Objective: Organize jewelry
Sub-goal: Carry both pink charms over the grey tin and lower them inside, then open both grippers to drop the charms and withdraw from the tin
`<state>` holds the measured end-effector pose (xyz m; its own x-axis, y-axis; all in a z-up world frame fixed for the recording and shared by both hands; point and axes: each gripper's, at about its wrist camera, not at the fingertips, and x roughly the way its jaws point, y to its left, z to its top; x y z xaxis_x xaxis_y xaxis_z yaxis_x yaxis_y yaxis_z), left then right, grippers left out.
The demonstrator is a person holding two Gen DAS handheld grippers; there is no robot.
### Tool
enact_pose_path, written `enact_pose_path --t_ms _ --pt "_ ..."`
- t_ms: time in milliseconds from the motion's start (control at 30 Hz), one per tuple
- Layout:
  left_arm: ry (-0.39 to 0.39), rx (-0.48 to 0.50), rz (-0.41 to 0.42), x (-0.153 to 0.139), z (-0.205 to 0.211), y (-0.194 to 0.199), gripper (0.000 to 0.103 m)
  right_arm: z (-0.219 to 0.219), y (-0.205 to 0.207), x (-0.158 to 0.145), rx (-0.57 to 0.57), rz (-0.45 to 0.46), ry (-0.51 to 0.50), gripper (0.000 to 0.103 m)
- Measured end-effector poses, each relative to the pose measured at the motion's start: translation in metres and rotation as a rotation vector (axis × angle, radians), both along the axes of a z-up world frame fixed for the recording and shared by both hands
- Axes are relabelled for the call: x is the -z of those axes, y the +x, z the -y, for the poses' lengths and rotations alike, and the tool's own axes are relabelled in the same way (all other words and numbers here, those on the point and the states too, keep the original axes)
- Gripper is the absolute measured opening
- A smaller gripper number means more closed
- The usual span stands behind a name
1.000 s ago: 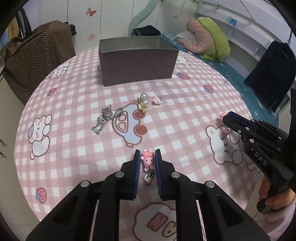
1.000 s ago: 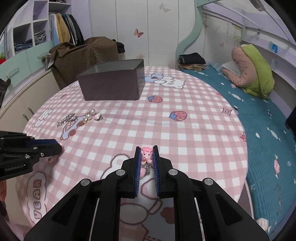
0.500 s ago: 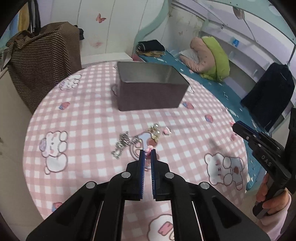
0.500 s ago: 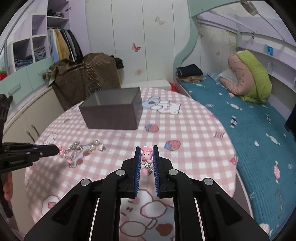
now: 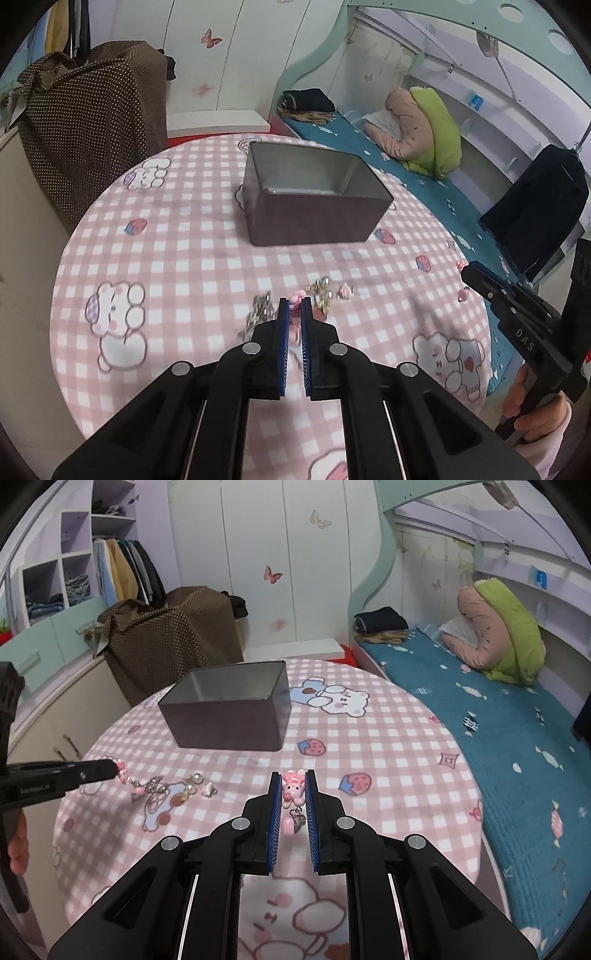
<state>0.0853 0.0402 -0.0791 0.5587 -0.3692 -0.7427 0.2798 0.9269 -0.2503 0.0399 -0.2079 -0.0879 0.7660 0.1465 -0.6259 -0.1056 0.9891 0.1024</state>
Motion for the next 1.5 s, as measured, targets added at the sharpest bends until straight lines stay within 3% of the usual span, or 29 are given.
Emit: enact_pose_path --t_ms 367,833,1033,1333,1367,1400,1433,1467,1500 --pt "-0.031 -0.037 0.076 -0.029 0.011 0.051 0.005 -0.026 0.062 -0.029 -0.1 0.074 0.003 0.013" --pt "-0.013 -0.111 0.097 -0.037 0.024 0.096 0.005 -0.053 0.128 -0.029 -0.152 0.031 0.021 0.013" --pt "-0.013 -0.098 0.074 -0.03 0.03 0.109 0.005 -0.057 0.144 -0.02 -0.152 -0.009 0.018 0.013" --pt "0.016 -0.092 0.081 -0.031 0.034 0.115 0.006 -0.057 0.147 -0.03 -0.169 0.003 0.001 0.016" --pt "0.027 -0.097 0.079 -0.031 0.033 0.114 0.007 -0.057 0.147 -0.031 -0.165 0.001 -0.002 0.019" --pt "0.033 -0.102 0.075 -0.03 0.033 0.114 0.015 -0.056 0.145 -0.031 -0.161 0.0 -0.001 0.024" --pt "0.034 -0.109 0.07 -0.03 0.032 0.113 0.03 -0.055 0.145 -0.032 -0.156 -0.002 0.0 0.046" --pt "0.032 -0.12 0.072 -0.031 0.03 0.112 0.036 -0.053 0.143 -0.033 -0.139 0.004 -0.004 0.07" --pt "0.035 -0.132 0.077 -0.031 0.029 0.112 0.044 -0.05 0.14 -0.035 -0.106 0.021 -0.018 0.071"
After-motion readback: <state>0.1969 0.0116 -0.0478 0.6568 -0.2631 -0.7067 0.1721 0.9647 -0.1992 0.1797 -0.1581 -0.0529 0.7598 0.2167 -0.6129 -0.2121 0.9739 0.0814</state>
